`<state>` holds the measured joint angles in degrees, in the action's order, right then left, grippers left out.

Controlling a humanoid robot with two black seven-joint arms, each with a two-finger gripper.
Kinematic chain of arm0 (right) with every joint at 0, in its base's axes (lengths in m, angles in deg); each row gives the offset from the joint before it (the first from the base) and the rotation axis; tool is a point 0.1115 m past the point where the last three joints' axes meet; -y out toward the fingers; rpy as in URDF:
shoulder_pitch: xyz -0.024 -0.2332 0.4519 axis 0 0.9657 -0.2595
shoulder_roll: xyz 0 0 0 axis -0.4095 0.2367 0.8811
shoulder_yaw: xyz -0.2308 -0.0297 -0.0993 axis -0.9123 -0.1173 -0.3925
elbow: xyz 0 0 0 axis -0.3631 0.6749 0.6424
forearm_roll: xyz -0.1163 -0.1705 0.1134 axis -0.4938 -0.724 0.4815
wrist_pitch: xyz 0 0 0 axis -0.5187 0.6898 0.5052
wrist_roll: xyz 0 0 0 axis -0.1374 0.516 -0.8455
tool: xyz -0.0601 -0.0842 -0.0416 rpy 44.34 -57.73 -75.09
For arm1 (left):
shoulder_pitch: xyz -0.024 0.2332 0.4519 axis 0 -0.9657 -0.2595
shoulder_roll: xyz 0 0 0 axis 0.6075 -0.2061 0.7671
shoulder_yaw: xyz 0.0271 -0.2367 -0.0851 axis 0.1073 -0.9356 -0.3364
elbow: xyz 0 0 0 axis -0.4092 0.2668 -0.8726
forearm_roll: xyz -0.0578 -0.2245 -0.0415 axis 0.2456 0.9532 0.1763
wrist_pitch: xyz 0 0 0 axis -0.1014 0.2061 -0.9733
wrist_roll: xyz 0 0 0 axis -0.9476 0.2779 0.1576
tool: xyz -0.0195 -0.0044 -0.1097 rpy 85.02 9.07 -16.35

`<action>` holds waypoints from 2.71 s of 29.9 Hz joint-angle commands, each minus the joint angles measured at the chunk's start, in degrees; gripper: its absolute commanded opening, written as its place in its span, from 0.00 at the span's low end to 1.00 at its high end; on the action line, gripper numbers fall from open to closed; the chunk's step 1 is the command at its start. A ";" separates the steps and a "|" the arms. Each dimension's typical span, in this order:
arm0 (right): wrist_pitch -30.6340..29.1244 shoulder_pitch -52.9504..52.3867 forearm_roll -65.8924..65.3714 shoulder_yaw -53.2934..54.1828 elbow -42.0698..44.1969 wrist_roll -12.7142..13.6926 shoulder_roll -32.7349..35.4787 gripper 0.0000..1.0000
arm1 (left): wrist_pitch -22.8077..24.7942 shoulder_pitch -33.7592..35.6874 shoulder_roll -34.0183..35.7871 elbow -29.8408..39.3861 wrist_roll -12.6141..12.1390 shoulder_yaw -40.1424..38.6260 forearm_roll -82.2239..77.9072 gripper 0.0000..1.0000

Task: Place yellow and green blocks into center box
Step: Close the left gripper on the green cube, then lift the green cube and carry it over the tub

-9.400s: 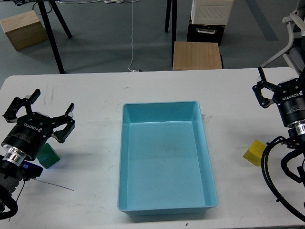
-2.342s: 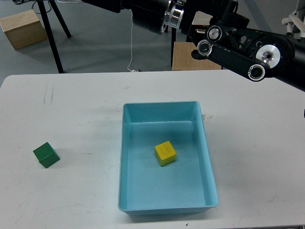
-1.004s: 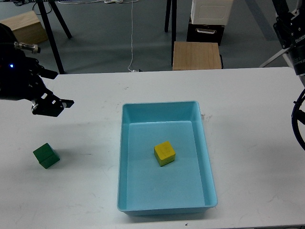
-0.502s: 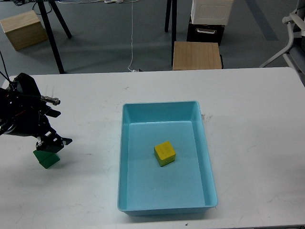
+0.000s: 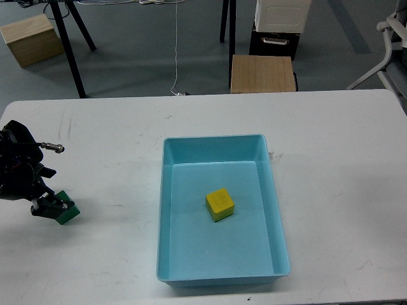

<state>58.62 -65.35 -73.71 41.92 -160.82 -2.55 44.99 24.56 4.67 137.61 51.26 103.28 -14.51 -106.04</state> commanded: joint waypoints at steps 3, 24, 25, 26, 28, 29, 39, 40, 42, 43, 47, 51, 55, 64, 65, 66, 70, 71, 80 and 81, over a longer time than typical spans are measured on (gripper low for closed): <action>0.03 1.01 -5.27 -0.89 1.27 0.00 0.15 0.99 | 0.00 -0.83 -0.53 -1.64 0.00 0.00 0.00 1.00; 0.12 1.99 -6.42 -1.16 2.41 0.00 -0.64 0.99 | -0.58 -5.32 -3.95 -6.83 0.00 -0.08 0.00 0.95; 0.12 1.99 -6.42 -1.16 2.41 0.00 -0.64 0.99 | -0.58 -5.32 -4.13 -6.83 0.00 -0.08 0.00 0.94; 0.03 1.99 -6.42 -1.16 2.41 0.00 -0.64 0.99 | -0.58 -5.32 -4.48 -6.83 0.00 -0.26 0.00 0.92; 0.12 1.99 -6.34 -1.16 2.41 0.00 -0.64 0.99 | -0.58 -5.32 -5.01 -6.83 0.00 -0.35 0.00 0.91; 0.12 1.90 -6.33 -1.16 2.41 0.00 -0.64 0.99 | -0.58 -5.32 -5.01 -6.83 0.00 -0.43 0.00 0.90; 0.21 2.25 -6.25 -1.16 2.33 0.00 -0.64 0.99 | -2.85 -5.40 -6.94 -6.65 0.00 -0.26 0.00 0.71; 0.21 2.25 -6.25 -1.16 2.33 0.00 -0.64 0.99 | -4.00 -5.49 -6.94 -6.74 0.00 0.00 0.00 0.65; 0.29 2.25 -6.25 -1.16 2.33 0.00 -0.64 0.99 | -5.67 -5.67 -6.85 -6.74 0.00 0.18 0.00 0.49; 0.29 2.25 -6.25 -1.16 2.33 0.00 -0.64 0.99 | -5.94 -5.67 -6.85 -6.83 0.00 0.18 0.00 0.42; 0.29 1.99 -6.16 -0.89 2.33 0.00 -0.73 0.99 | -5.94 -5.67 -6.50 -6.83 0.00 0.18 0.00 0.22; 0.29 1.11 -6.07 -0.02 2.15 0.00 -0.99 0.99 | -6.21 -5.49 -6.24 -6.83 0.00 0.09 0.00 0.17; 0.21 -2.84 -6.07 0.07 1.89 0.00 -1.00 0.99 | -6.29 -4.53 -5.54 -6.83 0.00 -0.87 0.00 0.16; -0.58 -21.90 -6.69 -2.47 3.03 0.00 1.46 0.99 | -5.59 7.15 -0.71 -3.94 0.00 -3.78 3.27 0.16; -0.58 -24.27 -6.69 -3.26 3.55 0.00 1.81 0.99 | -5.59 8.56 -0.53 -2.88 0.00 -3.69 4.15 0.16; -0.58 -26.56 -6.60 -4.22 3.99 0.00 2.17 0.99 | -5.50 9.87 -0.44 -1.83 0.00 -3.77 4.59 0.16; -0.58 -36.14 -6.34 -9.23 5.75 0.00 2.26 0.99 | -2.88 14.97 -0.96 4.05 0.00 -3.95 6.70 0.16; -0.58 -38.07 -6.16 -10.37 6.19 0.00 2.34 0.99 | -1.13 16.46 -1.14 5.64 0.00 -3.95 7.84 0.16; 0.56 -38.80 -5.90 -11.27 8.04 0.00 3.31 0.99 | 0.00 21.58 -15.19 8.64 0.00 -3.77 11.10 0.16; 1.08 -38.10 -5.90 -11.00 8.04 0.00 3.49 0.99 | 0.00 21.32 -16.33 8.64 0.00 -3.69 11.10 0.16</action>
<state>58.93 -104.84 -79.68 30.43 -152.78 -2.55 47.94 24.56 26.19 125.19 60.16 103.29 -18.35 -94.83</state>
